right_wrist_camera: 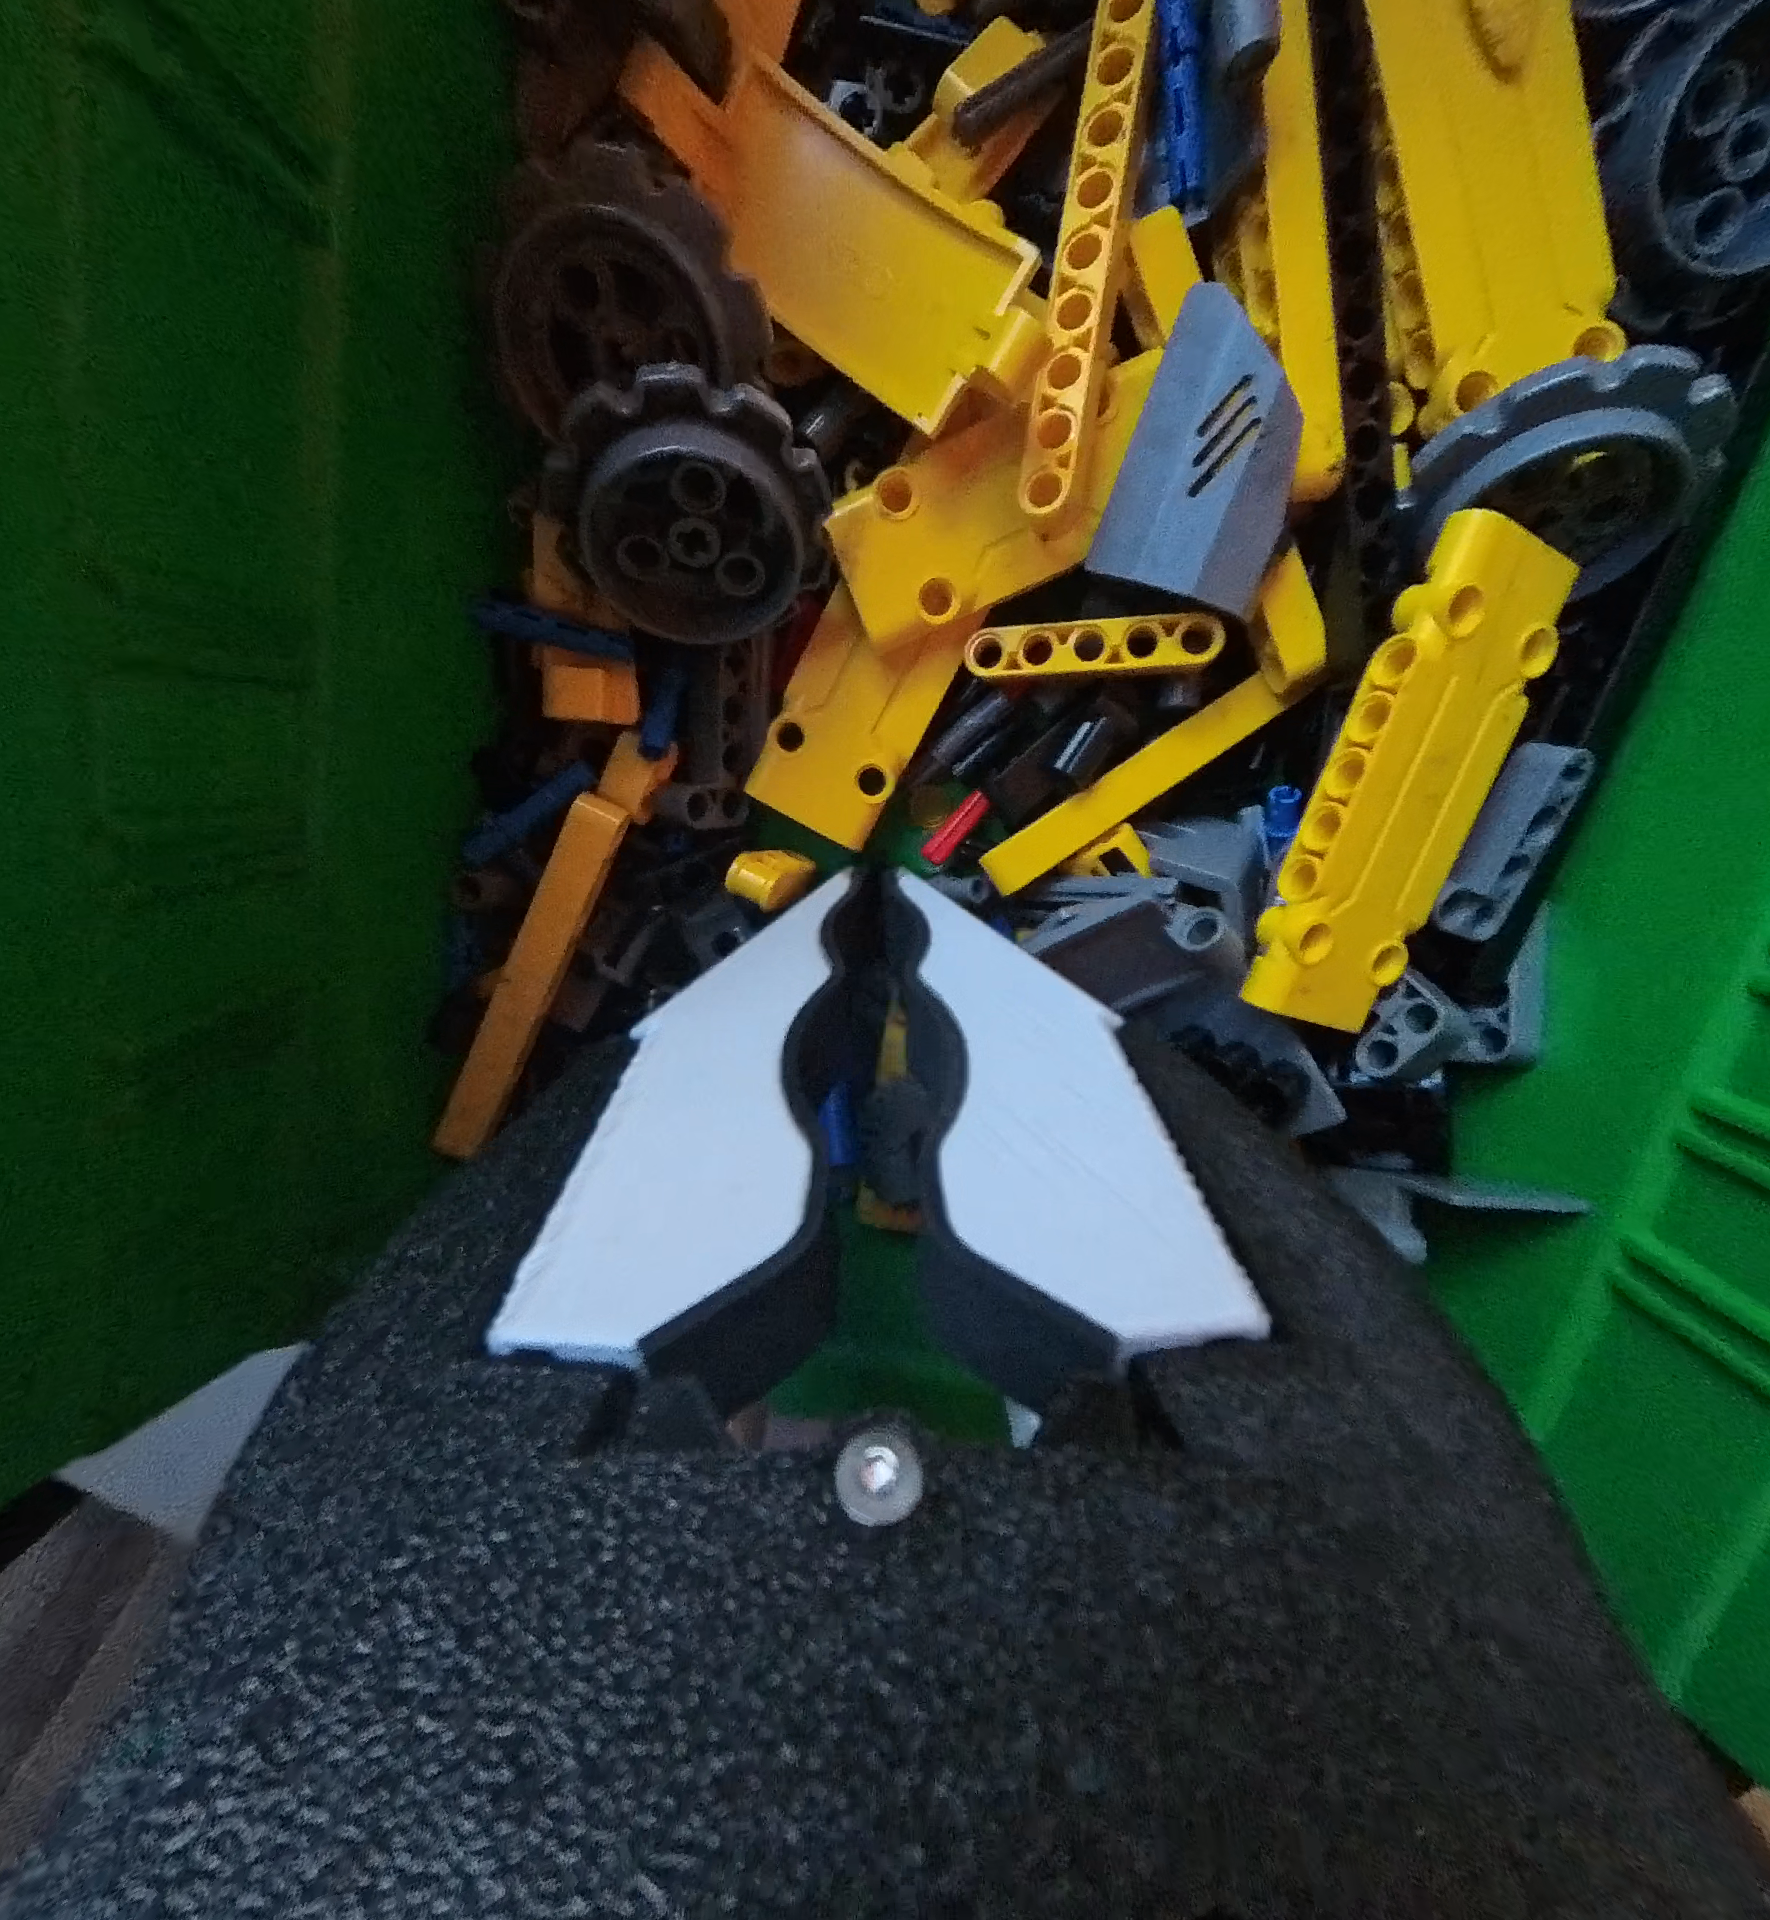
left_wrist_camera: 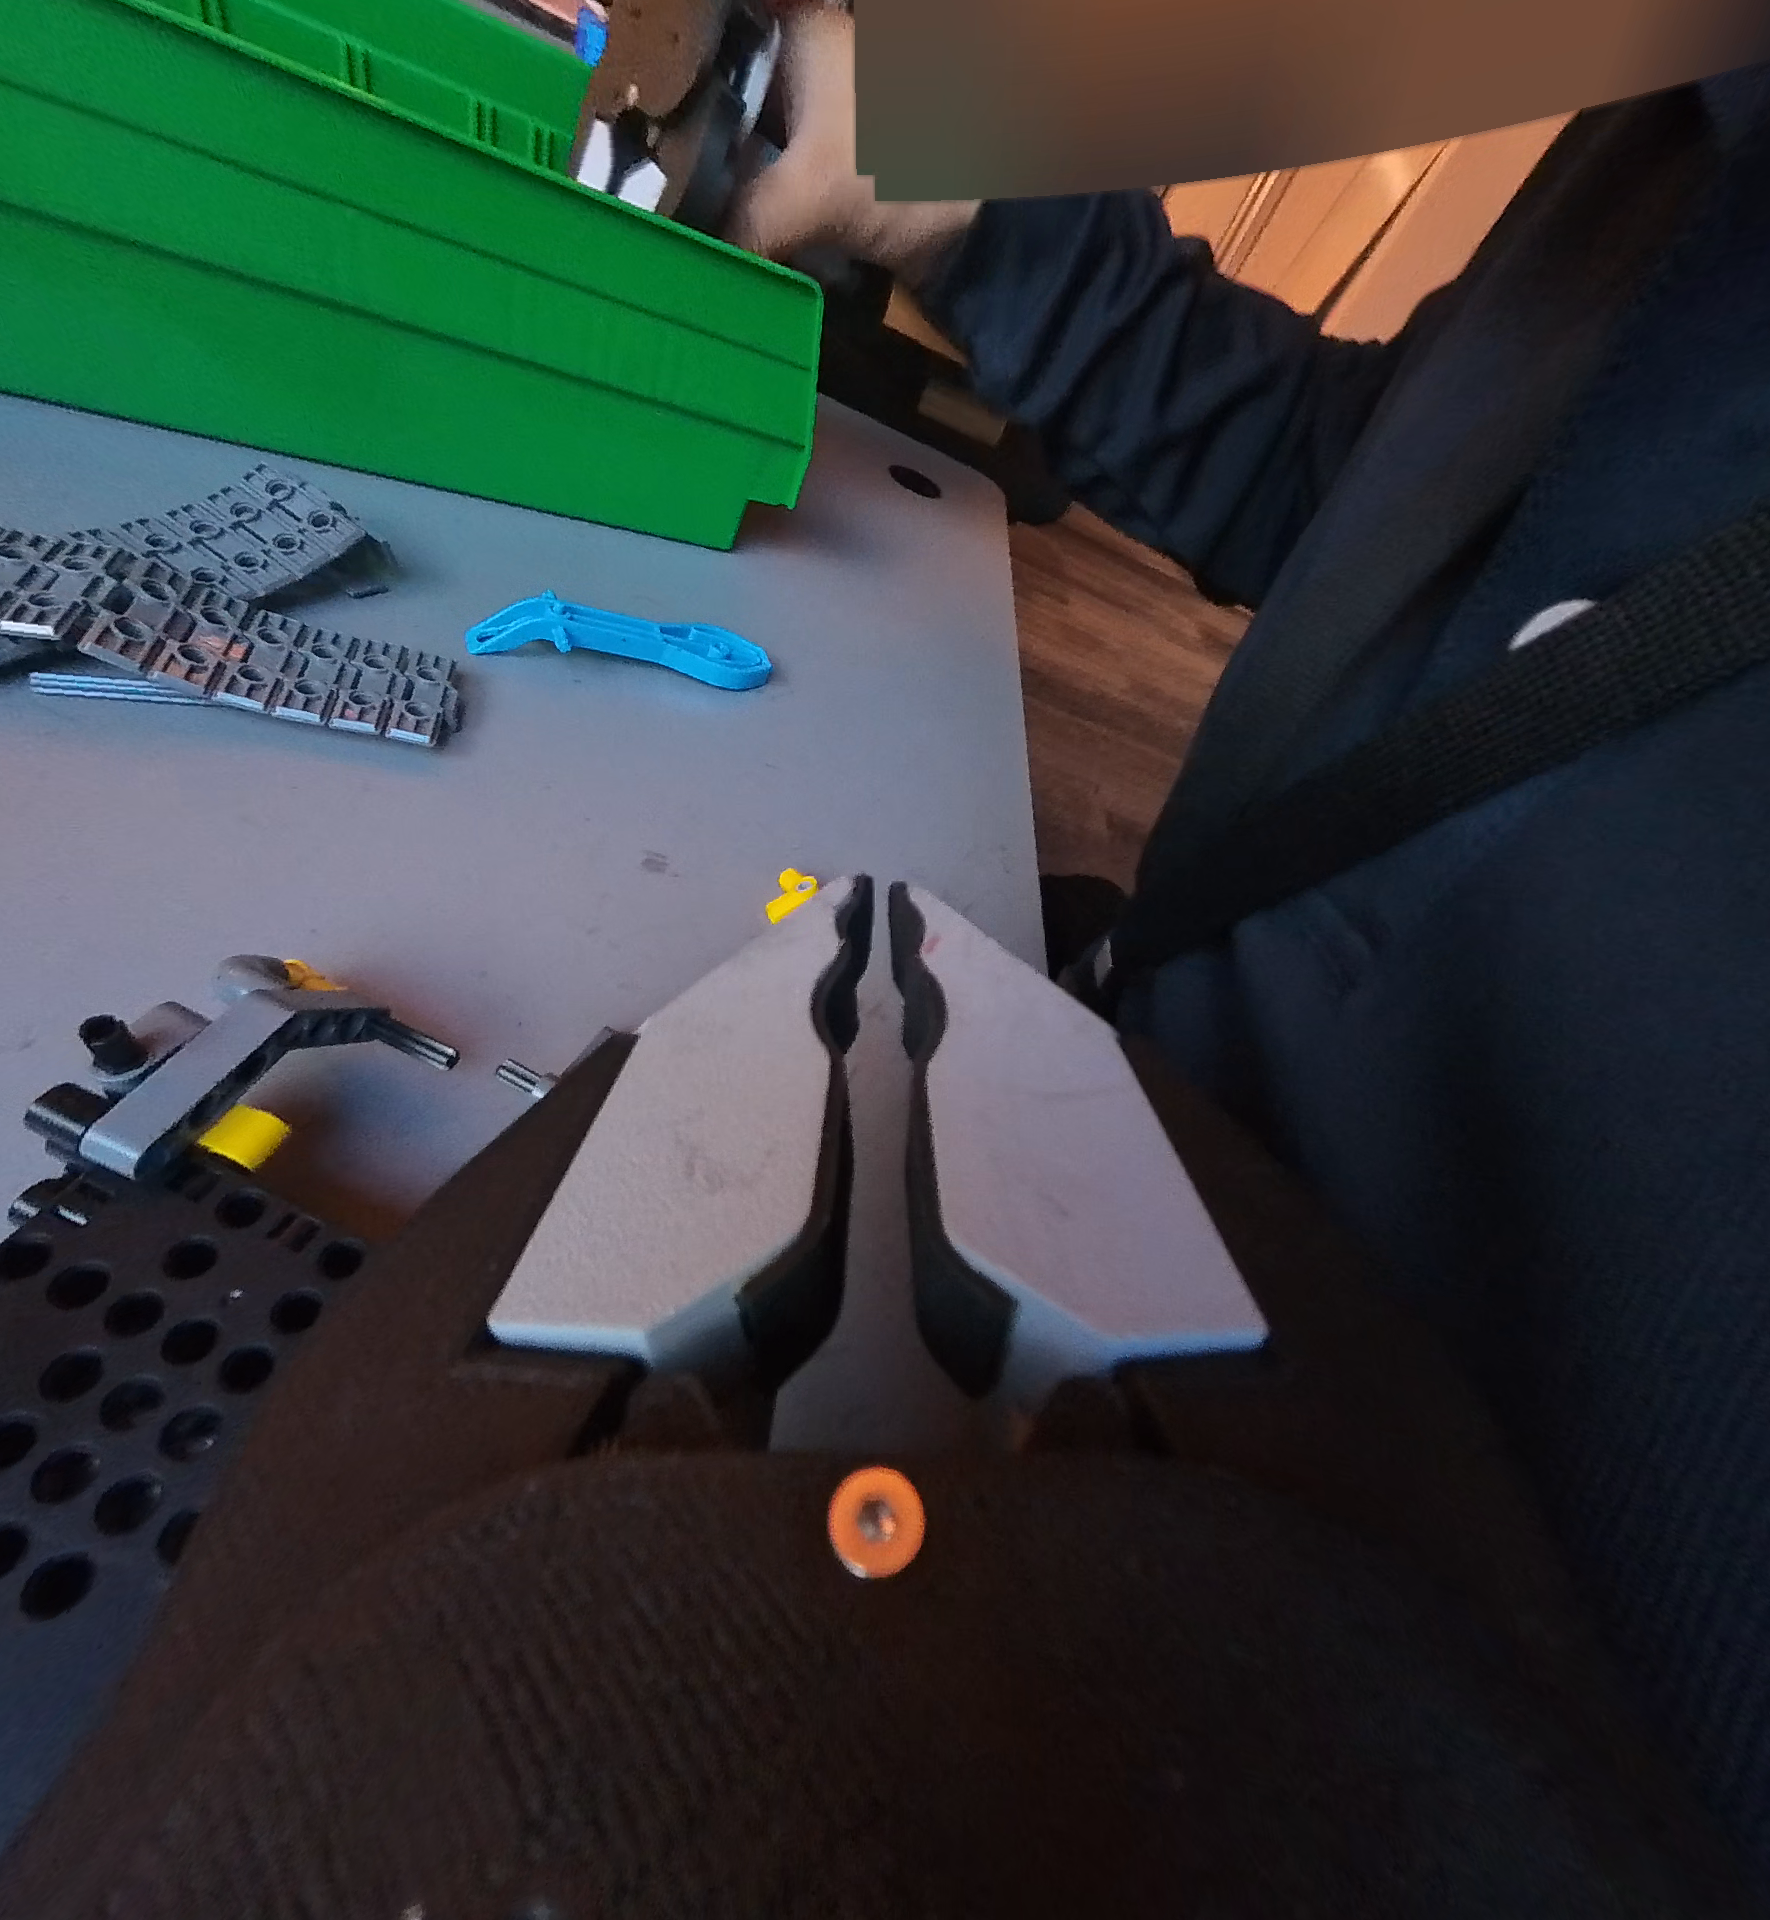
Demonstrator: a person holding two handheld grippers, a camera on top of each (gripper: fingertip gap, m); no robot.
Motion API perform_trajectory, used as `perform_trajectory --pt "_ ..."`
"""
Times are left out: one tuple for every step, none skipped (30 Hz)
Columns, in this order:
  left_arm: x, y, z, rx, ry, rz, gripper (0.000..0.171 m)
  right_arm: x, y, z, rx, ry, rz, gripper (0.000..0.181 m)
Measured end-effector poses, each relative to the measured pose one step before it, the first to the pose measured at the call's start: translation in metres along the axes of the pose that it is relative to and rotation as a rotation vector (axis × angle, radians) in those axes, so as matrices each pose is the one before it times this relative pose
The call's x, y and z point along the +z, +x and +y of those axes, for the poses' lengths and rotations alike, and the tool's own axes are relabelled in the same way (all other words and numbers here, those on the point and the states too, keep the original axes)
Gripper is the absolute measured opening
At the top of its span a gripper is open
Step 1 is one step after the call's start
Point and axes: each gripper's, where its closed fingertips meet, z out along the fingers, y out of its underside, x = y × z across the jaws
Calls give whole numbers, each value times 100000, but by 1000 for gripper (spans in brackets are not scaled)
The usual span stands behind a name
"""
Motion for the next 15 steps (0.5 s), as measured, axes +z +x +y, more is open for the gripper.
perform_trajectory --pt "-60 23 -67 -527 456 605 0 -130 288 -60 -991 1446 2125 0" --pt "-50 8 -59 -373 467 335 0 -200 182 -96 -967 1724 1354 0" --pt "-47 14 -46 -109 389 245 0 -264 158 -102 -258 1717 808 0" --pt "-31 37 -38 131 275 194 0 -276 99 -103 53 1816 143 0" --pt "-6 26 -5 219 104 24 0 -288 1 -109 30 2032 -670 0" --pt "3 20 14 170 -115 30 0 -268 16 -73 204 1993 -577 0" --pt "19 31 17 96 -182 83 0 -262 54 -56 216 1963 -264 0" --pt "10 -5 16 67 -129 -51 1 -269 -11 -85 -74 2288 -508 0" --pt "8 -5 2 7 -22 -54 1 -315 -8 -151 -280 2585 -41 0" --pt "-5 -4 -7 -83 29 15 1 -425 56 -256 -686 2988 1077 0" --pt "3 -5 -6 -41 43 -55 1 -575 -59 -421 -1414 3751 1323 0" --pt "-6 8 -4 156 61 -72 2 -797 -311 -648 -2346 4668 1047 0" --pt "-6 31 -15 434 63 -150 2 -889 -451 -865 -2962 5290 1458 0" --pt "9 26 2 677 38 -381 4 -930 -551 -963 -3505 5403 1669 0" --pt "28 30 20 794 -190 -423 5 -974 -646 -1054 -4534 5421 1764 0"
